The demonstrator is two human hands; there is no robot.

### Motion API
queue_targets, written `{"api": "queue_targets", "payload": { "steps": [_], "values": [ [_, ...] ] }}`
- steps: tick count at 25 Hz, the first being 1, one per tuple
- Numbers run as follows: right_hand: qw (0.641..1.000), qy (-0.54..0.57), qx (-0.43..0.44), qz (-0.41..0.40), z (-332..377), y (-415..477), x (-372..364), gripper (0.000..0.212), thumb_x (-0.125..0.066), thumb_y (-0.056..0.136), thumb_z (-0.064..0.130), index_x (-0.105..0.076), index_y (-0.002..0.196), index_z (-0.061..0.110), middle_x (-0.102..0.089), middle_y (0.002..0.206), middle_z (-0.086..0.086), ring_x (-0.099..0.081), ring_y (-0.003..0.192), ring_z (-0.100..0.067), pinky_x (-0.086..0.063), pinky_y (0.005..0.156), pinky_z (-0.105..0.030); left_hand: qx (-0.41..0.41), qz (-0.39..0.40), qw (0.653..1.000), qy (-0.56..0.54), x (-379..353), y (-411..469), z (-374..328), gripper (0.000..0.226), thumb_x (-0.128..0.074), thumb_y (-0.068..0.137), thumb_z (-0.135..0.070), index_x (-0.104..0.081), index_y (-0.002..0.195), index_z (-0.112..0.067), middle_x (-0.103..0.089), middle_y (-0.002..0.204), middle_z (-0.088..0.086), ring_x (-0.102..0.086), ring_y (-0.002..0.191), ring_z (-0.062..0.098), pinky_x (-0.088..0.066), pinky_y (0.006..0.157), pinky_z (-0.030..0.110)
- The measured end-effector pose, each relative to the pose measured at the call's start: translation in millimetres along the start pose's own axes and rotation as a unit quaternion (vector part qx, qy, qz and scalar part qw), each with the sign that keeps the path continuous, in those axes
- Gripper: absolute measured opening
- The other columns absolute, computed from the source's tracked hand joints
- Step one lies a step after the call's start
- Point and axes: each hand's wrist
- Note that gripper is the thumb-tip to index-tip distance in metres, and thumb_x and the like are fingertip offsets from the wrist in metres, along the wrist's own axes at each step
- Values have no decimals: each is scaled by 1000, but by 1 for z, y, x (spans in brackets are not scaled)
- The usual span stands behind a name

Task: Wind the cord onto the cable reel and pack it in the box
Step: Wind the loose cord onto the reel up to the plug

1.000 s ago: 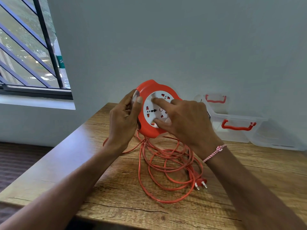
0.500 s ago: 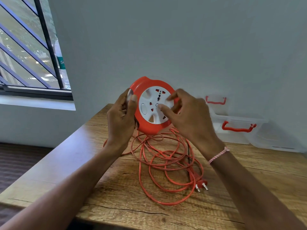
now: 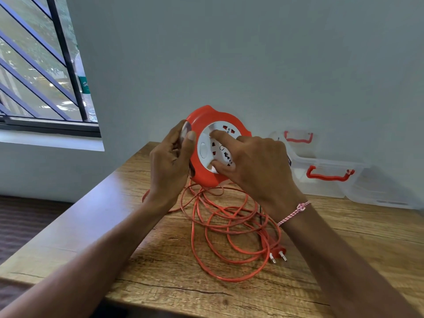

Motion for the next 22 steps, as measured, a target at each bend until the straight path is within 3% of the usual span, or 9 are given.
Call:
{"api": "queue_targets", "payload": {
  "steps": [3, 4, 6, 8, 9, 11, 13, 17, 22],
  "values": [
    [975, 146, -170, 7, 13, 6, 0, 57, -69, 87, 65, -62, 118, 17, -69, 72, 0, -63, 54, -19, -40, 47, -24, -23, -17, 999, 44, -3, -4, 2, 53, -51, 106, -51, -61, 146, -19, -75, 89, 20, -74, 73, 33, -61, 63, 54],
    [930, 254, -263, 26, 17, 8, 2, 55, -70, 87, 64, -58, 114, 17, -71, 76, 1, -66, 54, -16, -45, 44, -26, -32, -19, 998, 58, -4, -5, 2, 57, -50, 106, -52, -60, 147, -15, -75, 87, 19, -74, 71, 32, -61, 62, 53],
    [769, 469, -427, 77, 22, 10, 3, 53, -72, 91, 57, -52, 115, 14, -77, 75, -4, -71, 49, -18, -45, 39, -25, -54, -19, 995, 76, -4, -6, 2, 62, -48, 106, -57, -60, 147, -12, -74, 83, 17, -75, 69, 28, -61, 60, 51],
    [653, 577, -478, 105, 19, 11, 6, 50, -72, 93, 51, -51, 118, 12, -78, 71, -10, -71, 48, -21, -43, 40, -25, -55, -19, 995, 78, -4, -7, 2, 60, -47, 106, -58, -62, 144, -14, -74, 80, 14, -74, 67, 25, -60, 58, 50],
    [680, 563, -458, 104, 17, 11, 7, 47, -71, 94, 51, -53, 116, 13, -78, 71, -9, -70, 49, -21, -45, 43, -26, -40, -23, 997, 67, -4, -6, 3, 57, -49, 106, -57, -63, 144, -17, -74, 81, 15, -74, 67, 26, -60, 57, 51],
    [874, 359, -315, 88, 3, 6, 3, 47, -68, 93, 59, -58, 114, 18, -78, 78, 0, -70, 58, -16, -52, 54, -29, 1, -33, 999, 24, -2, -2, 2, 46, -51, 105, -52, -63, 141, -26, -74, 86, 18, -74, 71, 33, -60, 57, 55],
    [981, 146, -118, 57, -10, 2, 1, 53, -63, 93, 63, -56, 127, 23, -73, 102, 2, -70, 71, -17, -54, 60, -31, 19, -35, 999, 6, 2, 2, 1, 38, -51, 105, -52, -62, 137, -34, -72, 87, 22, -72, 72, 41, -57, 54, 58],
    [995, 33, 45, 77, -11, 0, -2, 64, -60, 99, 55, -39, 155, 34, -70, 114, -4, -72, 76, -25, -47, 55, -29, 15, -15, 1000, 0, 6, 4, -3, 25, -53, 108, -43, -59, 132, -45, -76, 90, 7, -76, 76, 32, -61, 61, 57],
    [1000, 13, -2, 2, 0, 0, -4, 58, -70, 90, 59, -64, 133, 21, -75, 78, -5, -68, 57, -27, -36, 54, -25, 4, -3, 1000, 9, 3, 2, 4, 41, -51, 104, -53, -61, 139, -35, -77, 94, 12, -76, 76, 32, -62, 61, 58]
  ]
}}
Point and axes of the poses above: each hand's wrist, its own y-axis towards the middle knuckle, its own x-axis out of the back of the hand, z = x × y
